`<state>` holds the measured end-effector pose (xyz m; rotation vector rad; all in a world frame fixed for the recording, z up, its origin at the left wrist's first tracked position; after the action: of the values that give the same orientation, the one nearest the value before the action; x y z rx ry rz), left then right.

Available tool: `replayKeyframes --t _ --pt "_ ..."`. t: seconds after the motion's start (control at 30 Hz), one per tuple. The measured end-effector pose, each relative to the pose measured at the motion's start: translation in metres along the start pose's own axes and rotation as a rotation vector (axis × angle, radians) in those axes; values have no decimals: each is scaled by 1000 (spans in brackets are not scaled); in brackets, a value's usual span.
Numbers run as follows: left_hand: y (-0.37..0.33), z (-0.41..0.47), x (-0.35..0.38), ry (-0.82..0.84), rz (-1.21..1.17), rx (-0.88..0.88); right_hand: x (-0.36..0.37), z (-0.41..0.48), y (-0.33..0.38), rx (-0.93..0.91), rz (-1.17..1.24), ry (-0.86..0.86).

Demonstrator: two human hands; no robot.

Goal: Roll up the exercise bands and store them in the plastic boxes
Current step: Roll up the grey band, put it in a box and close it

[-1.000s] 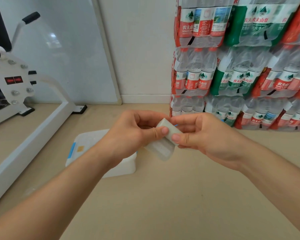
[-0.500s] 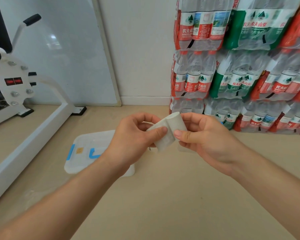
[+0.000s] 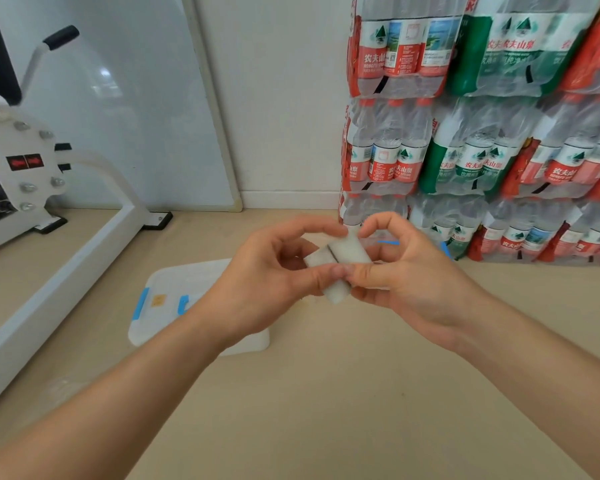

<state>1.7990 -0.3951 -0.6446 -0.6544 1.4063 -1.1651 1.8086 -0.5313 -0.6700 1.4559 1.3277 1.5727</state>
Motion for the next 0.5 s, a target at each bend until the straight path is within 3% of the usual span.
replayKeyframes --t 0.13,0.23,0.37,0.5 --pt "3 -2 3 85 80 -8 -2 0 6 -19 15 12" --pt "-5 -3 -1 -31 204 49 -2 0 4 -16 16 -2" --pt "-18 -4 -13 -223 544 209 0 0 -1 17 30 -4" --pt "-17 -6 -10 -168 464 255 3 -1 -6 59 19 24"
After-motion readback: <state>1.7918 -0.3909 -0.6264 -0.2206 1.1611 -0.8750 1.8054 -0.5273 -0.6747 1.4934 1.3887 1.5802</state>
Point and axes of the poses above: each hand's wrist, its own z-axis towards the middle knuckle, its own x-axis out of the palm, y = z × x, the point moved 7 cm from there along z, towards the middle knuckle, and after that the axes turned 11 degrees about z, right-handed, at the moved point
